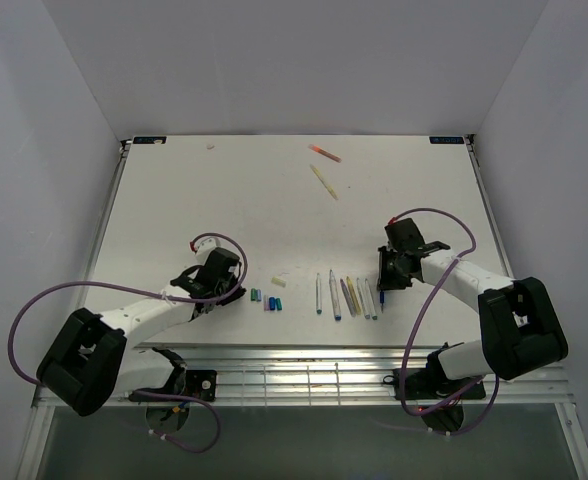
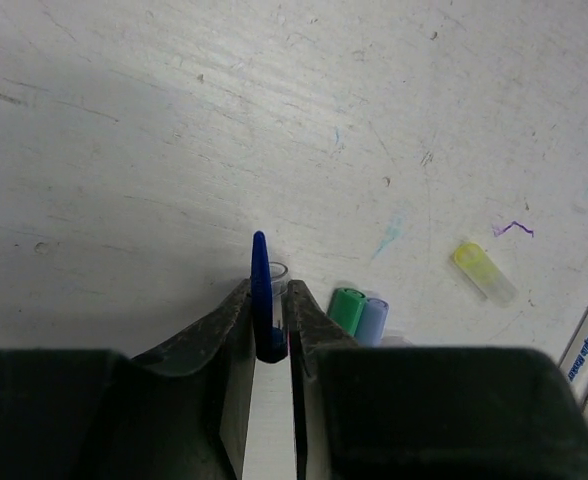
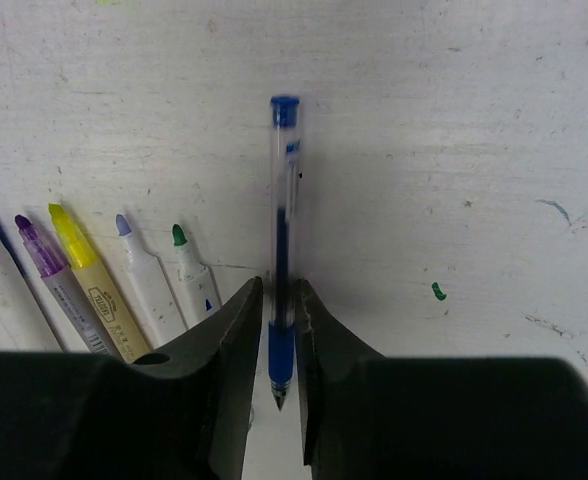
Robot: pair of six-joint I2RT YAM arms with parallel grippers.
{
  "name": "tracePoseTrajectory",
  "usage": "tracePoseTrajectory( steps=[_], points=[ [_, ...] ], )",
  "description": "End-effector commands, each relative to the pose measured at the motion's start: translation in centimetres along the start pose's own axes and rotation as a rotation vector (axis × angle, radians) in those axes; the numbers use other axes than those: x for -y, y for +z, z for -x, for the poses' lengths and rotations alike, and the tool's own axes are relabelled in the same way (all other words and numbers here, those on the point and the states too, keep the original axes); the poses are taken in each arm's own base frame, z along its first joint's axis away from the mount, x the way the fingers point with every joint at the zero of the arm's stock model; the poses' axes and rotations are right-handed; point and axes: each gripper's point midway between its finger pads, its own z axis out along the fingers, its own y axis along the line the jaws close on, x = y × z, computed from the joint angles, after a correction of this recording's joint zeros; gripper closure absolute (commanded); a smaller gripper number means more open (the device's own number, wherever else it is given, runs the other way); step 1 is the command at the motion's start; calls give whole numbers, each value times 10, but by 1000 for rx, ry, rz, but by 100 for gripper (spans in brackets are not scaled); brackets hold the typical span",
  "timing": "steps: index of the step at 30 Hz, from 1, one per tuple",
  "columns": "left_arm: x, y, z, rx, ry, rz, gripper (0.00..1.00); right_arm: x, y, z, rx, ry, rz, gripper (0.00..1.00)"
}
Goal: Open the pen caps
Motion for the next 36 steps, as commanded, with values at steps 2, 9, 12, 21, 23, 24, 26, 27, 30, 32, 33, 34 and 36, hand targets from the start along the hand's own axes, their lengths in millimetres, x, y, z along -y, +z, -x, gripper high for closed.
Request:
tracePoseTrajectory(
  steps=[2,9,12,21,23,24,26,27,30,32,33,34,36],
  points=[
    [-15,0,-20,-79,24,35,68,6,6,-4,-6,-14,-19,69],
    [-15,-2,-23,-88,17,17,64,6,3,7,23,-33,-31,61],
    [-15,-4,-22,-78,15,12,61,4,-4,24,68,-55,-39,57],
    [-13,-14,-14,-43,4,-10,50,-26,-24,115,205,-202,-8,36],
    [-8,-17,-8,-26,-4,-27,49,-43,-30,144,251,-228,29,30],
    [-8,-19,-7,-23,-8,-26,49,-50,-20,148,230,-261,54,28],
    [-3,-24,-2,-2,-29,-51,49,-67,-21,175,274,-293,97,21],
    [-1,-26,1,7,-37,-61,49,-70,-5,177,243,-308,99,21],
    [8,-33,10,40,-59,-102,49,-83,16,206,253,-362,102,19],
    [12,-37,15,58,-65,-121,49,-90,26,223,282,-400,104,20],
    [15,-40,20,76,-71,-138,49,-99,36,233,288,-409,136,21],
    [16,-42,21,84,-70,-144,49,-103,42,239,294,-411,143,22],
    [17,-43,25,97,-67,-150,49,-111,54,261,319,-456,140,24]
  ],
)
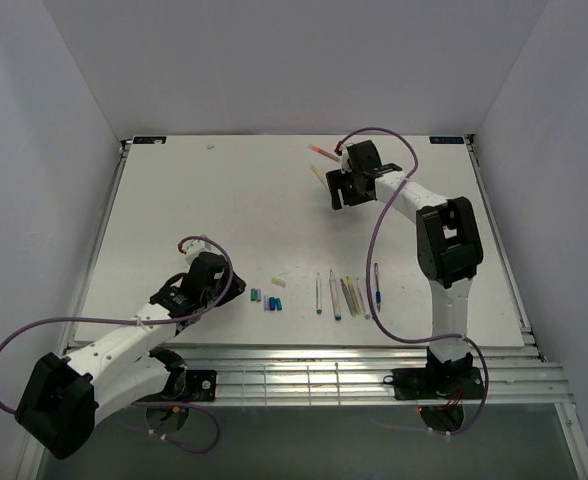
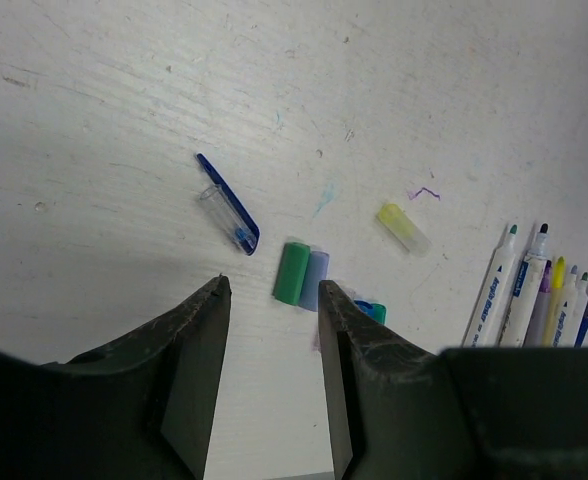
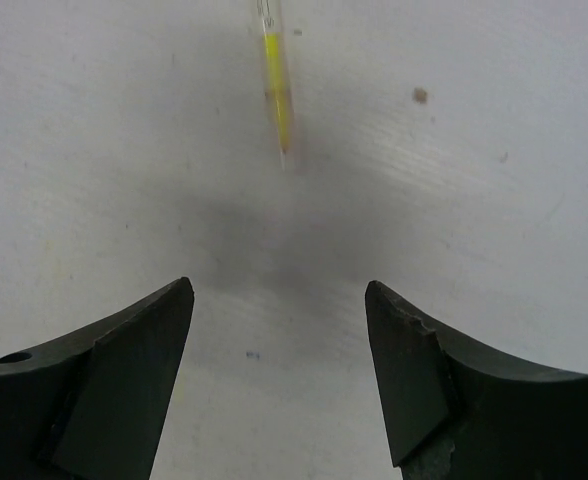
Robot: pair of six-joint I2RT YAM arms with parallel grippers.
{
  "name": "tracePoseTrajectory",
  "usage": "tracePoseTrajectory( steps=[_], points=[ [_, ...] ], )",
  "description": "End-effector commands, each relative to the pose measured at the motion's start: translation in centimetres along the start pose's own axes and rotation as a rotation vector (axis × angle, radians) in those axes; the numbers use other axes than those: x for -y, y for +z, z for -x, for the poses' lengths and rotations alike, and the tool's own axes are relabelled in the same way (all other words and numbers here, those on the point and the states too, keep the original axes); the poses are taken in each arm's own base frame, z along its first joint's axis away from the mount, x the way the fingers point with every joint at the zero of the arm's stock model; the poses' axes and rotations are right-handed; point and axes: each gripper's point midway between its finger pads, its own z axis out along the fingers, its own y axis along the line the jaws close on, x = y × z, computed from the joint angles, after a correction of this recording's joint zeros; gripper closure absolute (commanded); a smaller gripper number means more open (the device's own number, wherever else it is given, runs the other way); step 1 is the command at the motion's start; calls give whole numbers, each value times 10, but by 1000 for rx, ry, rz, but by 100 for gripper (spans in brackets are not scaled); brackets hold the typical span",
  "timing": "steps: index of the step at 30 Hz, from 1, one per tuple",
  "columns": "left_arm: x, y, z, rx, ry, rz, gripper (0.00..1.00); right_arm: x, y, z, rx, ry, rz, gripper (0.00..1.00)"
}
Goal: Open the pen caps
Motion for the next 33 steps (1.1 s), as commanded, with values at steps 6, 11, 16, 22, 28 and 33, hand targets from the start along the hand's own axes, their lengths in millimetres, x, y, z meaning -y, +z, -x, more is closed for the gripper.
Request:
tracePoseTrajectory(
  steps=[6,11,16,22,28,33],
  points=[
    [6,-1,10,32,-3,-12,49,-8,54,69,110,-122,59,29],
    [9,3,7,17,-12,-16,49,-7,71,85,134,-144,52,37],
    [14,2,10,24,-19,-35,49,-9,91,78,118,-149,72,44],
    [17,-2,12,34,-23,-48,49,-16,107,68,91,-178,63,54],
    [16,-6,14,43,-27,-56,49,-32,118,51,50,-186,81,76],
    [20,-12,16,41,-27,-71,50,-58,109,54,59,-157,165,92]
  ],
)
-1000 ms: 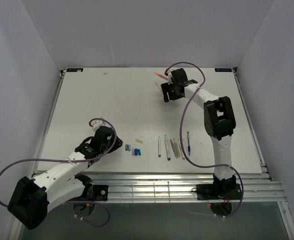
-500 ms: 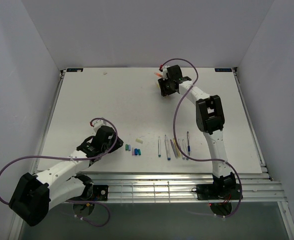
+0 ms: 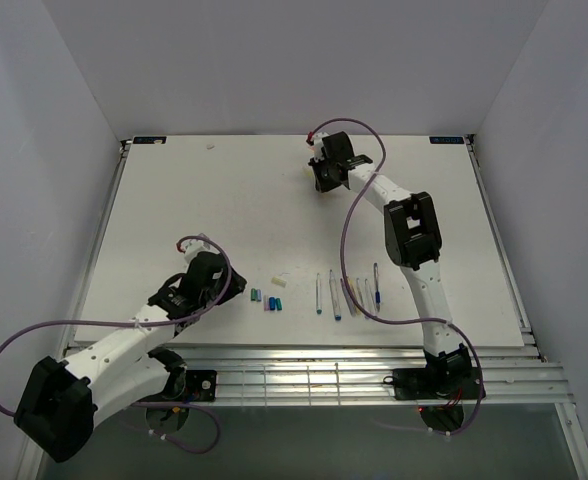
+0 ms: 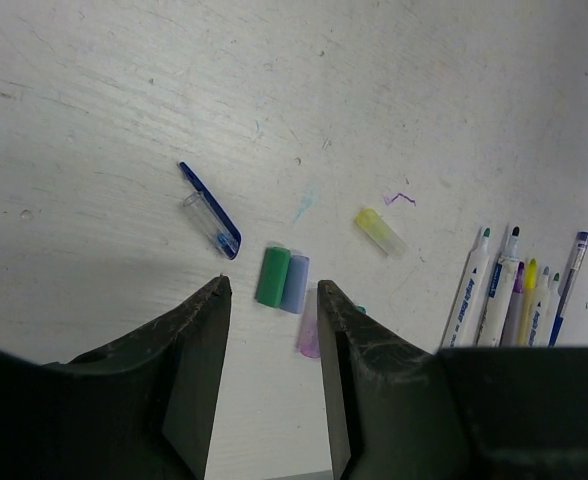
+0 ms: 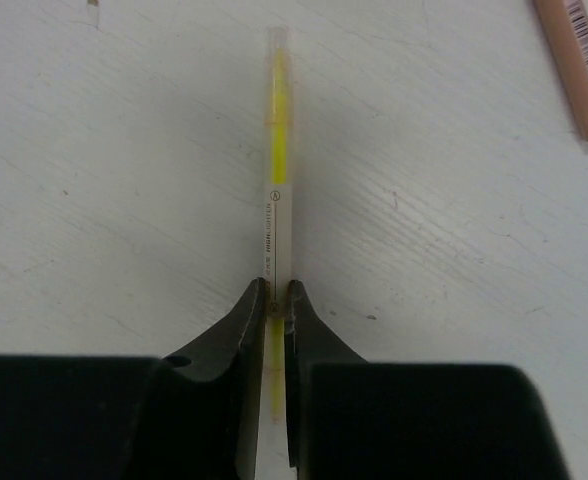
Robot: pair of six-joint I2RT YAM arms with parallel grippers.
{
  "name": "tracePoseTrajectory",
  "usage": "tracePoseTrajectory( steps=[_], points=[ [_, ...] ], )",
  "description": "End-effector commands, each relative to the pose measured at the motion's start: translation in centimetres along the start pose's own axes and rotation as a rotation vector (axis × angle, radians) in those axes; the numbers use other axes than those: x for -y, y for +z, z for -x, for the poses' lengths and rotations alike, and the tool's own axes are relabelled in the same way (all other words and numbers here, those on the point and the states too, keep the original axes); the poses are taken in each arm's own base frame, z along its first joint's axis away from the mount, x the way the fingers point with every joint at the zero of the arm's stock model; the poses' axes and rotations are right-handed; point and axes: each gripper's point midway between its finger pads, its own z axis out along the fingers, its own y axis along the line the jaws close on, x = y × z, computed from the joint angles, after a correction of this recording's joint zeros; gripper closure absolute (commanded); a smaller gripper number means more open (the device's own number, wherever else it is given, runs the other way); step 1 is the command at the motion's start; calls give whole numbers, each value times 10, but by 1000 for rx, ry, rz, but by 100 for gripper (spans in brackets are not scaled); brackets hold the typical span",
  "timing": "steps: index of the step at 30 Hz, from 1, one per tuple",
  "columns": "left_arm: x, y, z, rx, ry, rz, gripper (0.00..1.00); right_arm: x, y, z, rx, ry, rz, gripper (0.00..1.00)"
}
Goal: Open the pen caps
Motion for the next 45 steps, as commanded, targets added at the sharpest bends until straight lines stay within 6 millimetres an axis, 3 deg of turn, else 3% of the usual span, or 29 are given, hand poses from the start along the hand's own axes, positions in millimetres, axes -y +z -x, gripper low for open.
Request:
tracePoseTrajectory(
  steps=[1,4,7,8,10,11,12,13,14,15,16,17,18,21,22,23,28,31,42,45],
  points=[
    [14,-10,10,18,-8,-47,50,-31,2,-9,-31,28,108,92],
    [24,-19,17,34,0,-97,50,-54,-20,16,32,47,187,92],
    [40,-30,25,48,16,-165,50,-74,-57,44,110,84,246,92],
    [45,-34,24,37,31,-192,50,-80,-79,51,139,88,259,92],
    [60,-42,31,36,43,-240,50,-91,-102,53,159,116,296,92],
    [65,-45,32,31,51,-257,50,-98,-133,66,203,147,322,92],
    [71,-47,31,16,62,-277,49,-107,-135,41,160,170,350,92],
    [81,-51,36,13,65,-298,49,-117,-147,34,153,182,396,92],
    [86,-53,38,8,67,-310,48,-131,-175,39,183,193,431,92],
    [92,-56,38,-5,68,-329,47,-140,-174,6,135,211,450,92],
    [99,-57,43,-3,65,-339,43,-147,-183,-3,136,217,463,92],
    [101,-57,44,-5,59,-338,41,-162,-208,-1,173,201,496,92],
    [107,-60,40,-35,47,-365,39,-169,-207,-30,134,229,506,92],
    [115,-61,41,-50,21,-379,35,-195,-240,-43,167,231,543,92],
    [116,-62,39,-69,4,-384,34,-206,-242,-63,141,227,557,92],
    [119,-62,38,-73,-3,-401,34,-212,-257,-61,172,222,565,92],
    [125,-62,26,-124,-44,-456,33,-240,-286,-74,204,218,577,92],
    [126,-62,19,-150,-74,-483,32,-250,-293,-77,203,206,580,92],
    [132,-54,15,-181,-115,-497,31,-279,-301,-76,203,166,614,92],
    [138,-51,14,-197,-119,-511,37,-283,-303,-74,215,162,625,92]
  ],
)
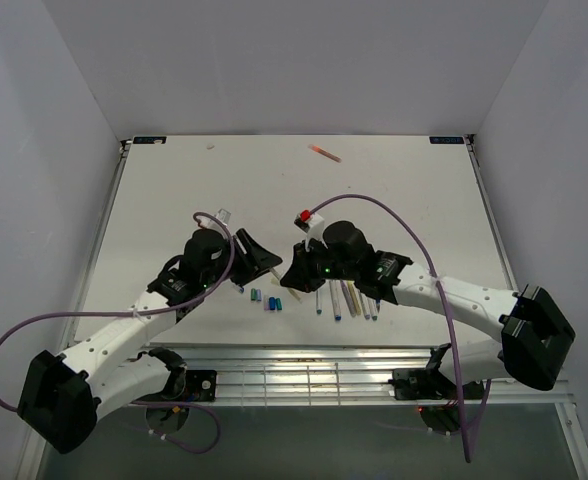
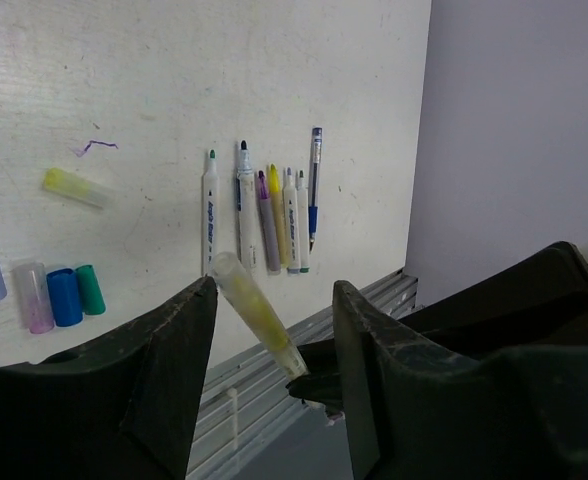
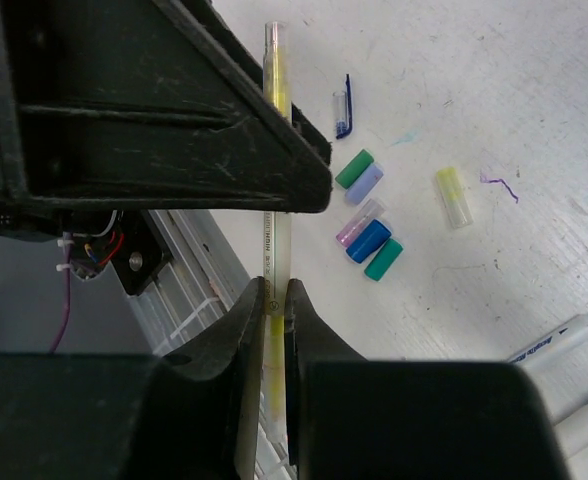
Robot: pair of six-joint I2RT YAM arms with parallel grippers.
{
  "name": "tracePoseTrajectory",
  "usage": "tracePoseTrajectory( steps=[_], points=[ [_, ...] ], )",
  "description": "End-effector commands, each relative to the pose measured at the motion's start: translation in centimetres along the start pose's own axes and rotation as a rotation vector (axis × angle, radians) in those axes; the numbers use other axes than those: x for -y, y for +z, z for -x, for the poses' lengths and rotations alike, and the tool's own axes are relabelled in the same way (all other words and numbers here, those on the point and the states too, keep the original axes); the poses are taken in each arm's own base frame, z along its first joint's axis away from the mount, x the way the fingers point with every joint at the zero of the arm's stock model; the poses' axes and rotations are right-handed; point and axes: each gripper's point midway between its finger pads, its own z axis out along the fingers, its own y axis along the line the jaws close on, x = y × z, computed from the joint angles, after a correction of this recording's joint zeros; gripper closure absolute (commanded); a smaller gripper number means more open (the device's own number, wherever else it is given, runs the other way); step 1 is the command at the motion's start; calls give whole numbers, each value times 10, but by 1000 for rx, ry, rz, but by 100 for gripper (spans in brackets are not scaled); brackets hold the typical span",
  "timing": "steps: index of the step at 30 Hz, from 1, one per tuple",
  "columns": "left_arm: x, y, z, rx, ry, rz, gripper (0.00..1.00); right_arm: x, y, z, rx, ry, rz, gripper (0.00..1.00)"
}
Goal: Open the pen caps
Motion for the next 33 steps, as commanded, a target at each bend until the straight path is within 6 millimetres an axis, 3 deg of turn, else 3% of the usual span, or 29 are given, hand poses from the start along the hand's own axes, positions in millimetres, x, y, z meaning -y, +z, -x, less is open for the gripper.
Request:
tracePoseTrajectory(
  steps=[1,5,8,12,18,24,33],
  points=[
    [14,3,2,-15,-8,-55,41,-17,2,29,93,-27,37,92],
    [15,9,0,-32,-10,-59,68,-18,3,33,105,-42,35,92],
    [16,10,0,-32,-6,-65,83,-14,4,32,107,-51,11,92],
    [14,12,1,-33,-2,-53,98,-3,5,24,81,-59,-35,70],
    [14,13,3,-23,-5,-49,100,7,0,5,50,-58,-61,58],
    [17,15,1,-39,-2,-58,100,6,2,7,45,-92,-50,57],
    [17,16,-3,-72,24,-56,100,-3,21,7,1,-95,16,57]
  ],
)
